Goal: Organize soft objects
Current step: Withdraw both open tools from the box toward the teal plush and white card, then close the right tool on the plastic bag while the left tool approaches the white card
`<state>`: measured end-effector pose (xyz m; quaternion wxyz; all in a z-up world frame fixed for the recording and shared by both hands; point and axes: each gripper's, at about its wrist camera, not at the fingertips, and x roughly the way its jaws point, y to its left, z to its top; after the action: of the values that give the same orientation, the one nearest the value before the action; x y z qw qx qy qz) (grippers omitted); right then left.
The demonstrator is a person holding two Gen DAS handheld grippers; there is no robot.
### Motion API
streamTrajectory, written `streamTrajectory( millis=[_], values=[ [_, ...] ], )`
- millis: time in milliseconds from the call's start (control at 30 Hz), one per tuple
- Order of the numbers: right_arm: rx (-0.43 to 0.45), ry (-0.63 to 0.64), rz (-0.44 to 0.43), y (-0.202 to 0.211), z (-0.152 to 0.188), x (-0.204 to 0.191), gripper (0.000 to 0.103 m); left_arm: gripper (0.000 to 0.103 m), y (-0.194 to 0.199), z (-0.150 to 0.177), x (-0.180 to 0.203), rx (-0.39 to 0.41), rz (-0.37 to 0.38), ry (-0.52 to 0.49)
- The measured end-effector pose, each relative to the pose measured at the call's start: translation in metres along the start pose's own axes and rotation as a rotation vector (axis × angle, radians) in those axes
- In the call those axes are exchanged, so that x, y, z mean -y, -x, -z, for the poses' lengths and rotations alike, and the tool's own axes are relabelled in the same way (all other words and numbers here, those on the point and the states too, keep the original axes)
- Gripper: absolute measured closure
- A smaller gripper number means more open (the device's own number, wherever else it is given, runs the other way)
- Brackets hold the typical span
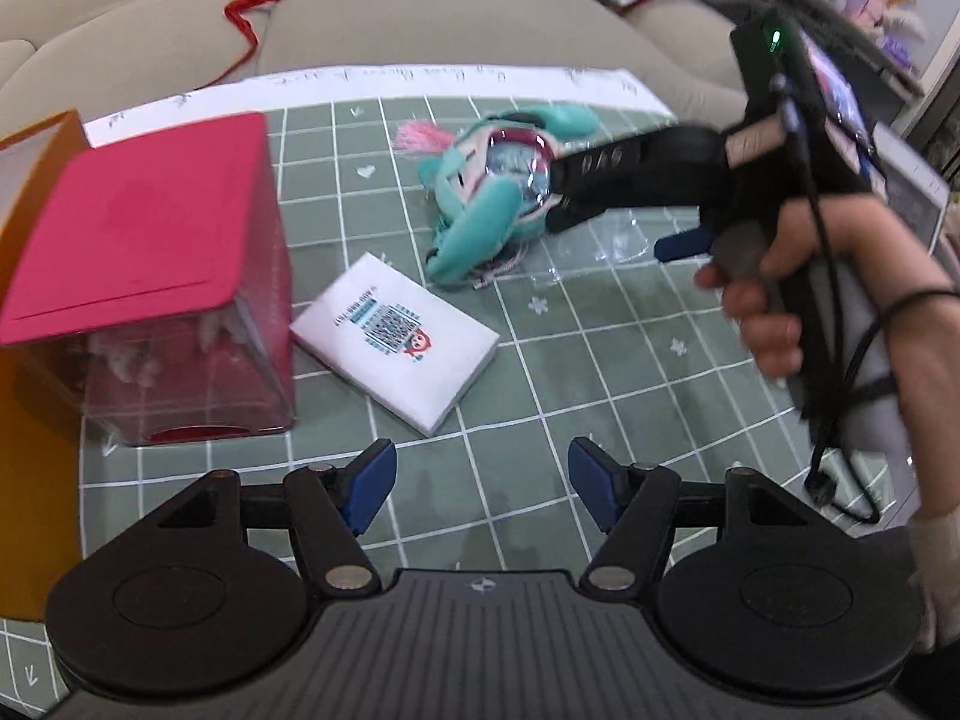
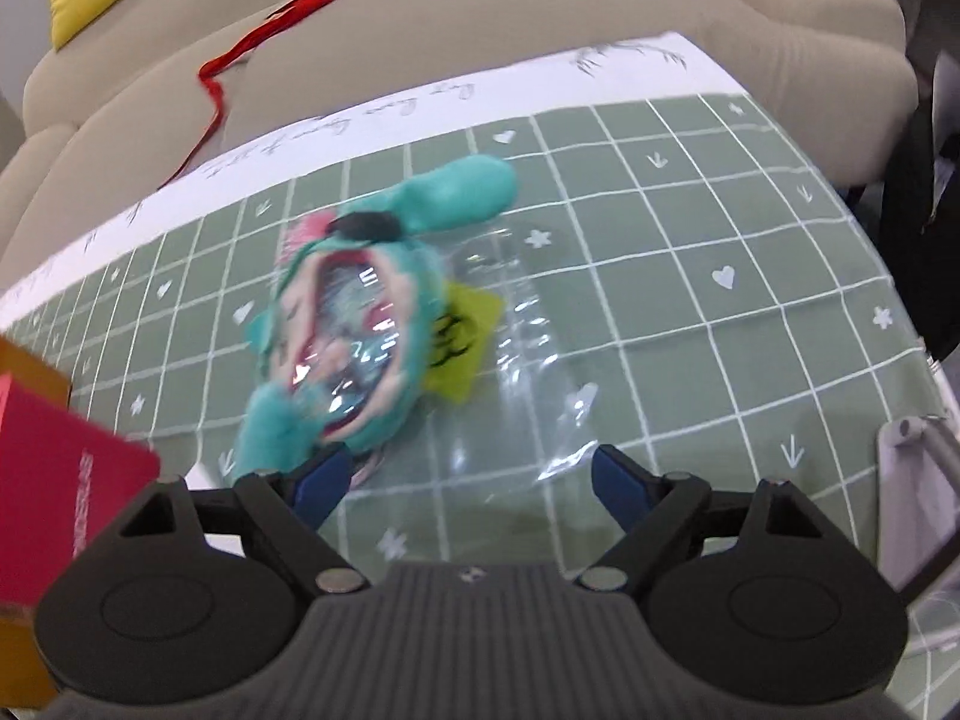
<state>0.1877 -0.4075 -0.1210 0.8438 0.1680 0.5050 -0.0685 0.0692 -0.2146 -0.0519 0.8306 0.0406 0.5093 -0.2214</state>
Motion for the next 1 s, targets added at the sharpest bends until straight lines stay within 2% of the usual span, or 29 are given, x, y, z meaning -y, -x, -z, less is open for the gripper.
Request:
streamTrajectory(
  millis=[200,233,300,367,467,500,567,700,767,867,1000],
  values=[
    [-0.032,-0.044,0.011,-0.026,-0.014,0.018,0.015,0.026,-0.013,-0.007,0.006,-0.004,-0.038,-0.003],
    [-0.041,-0.045,0.016,-0.031,-0.015,0.018,0.018,0.026,-0.015,-0.007,0.006,-0.007,-0.041,-0.005],
    [-0.012,-0.023,0.016,-0.033,-0.015,0.018,0.039,0.026,-0.016,-0.009,0.006,-0.014,-0.042,-0.011],
    [-0.002,-0.013,0.0,-0.03,-0.017,0.014,0.051,0.026,-0.017,-0.008,0.005,-0.016,-0.042,-0.014],
    [-0.004,-0.022,-0.001,-0.028,-0.015,0.013,0.083,0.026,-0.018,-0.007,0.004,-0.022,-0.058,-0.009],
    [-0.008,-0.028,0.005,-0.028,-0.014,0.013,0.09,0.026,-0.019,-0.007,0.003,-0.025,-0.06,-0.005],
    [-0.02,-0.04,-0.007,-0.027,-0.012,0.017,0.096,0.026,-0.019,-0.007,0.0,-0.029,-0.066,0.003],
    [-0.024,-0.018,-0.008,-0.022,-0.005,0.021,0.103,0.026,-0.021,-0.005,0.001,-0.023,-0.084,-0.031],
    [-0.021,-0.002,-0.013,-0.017,-0.001,0.023,0.103,0.026,-0.023,-0.005,0.0,-0.025,-0.091,-0.02],
    [-0.018,-0.002,-0.016,-0.012,0.005,0.028,0.103,0.026,-0.028,-0.008,-0.004,-0.042,-0.058,0.018],
    [-0.02,-0.034,-0.045,-0.01,0.006,0.035,0.103,0.026,-0.035,-0.011,-0.005,-0.034,-0.095,0.032]
  ],
)
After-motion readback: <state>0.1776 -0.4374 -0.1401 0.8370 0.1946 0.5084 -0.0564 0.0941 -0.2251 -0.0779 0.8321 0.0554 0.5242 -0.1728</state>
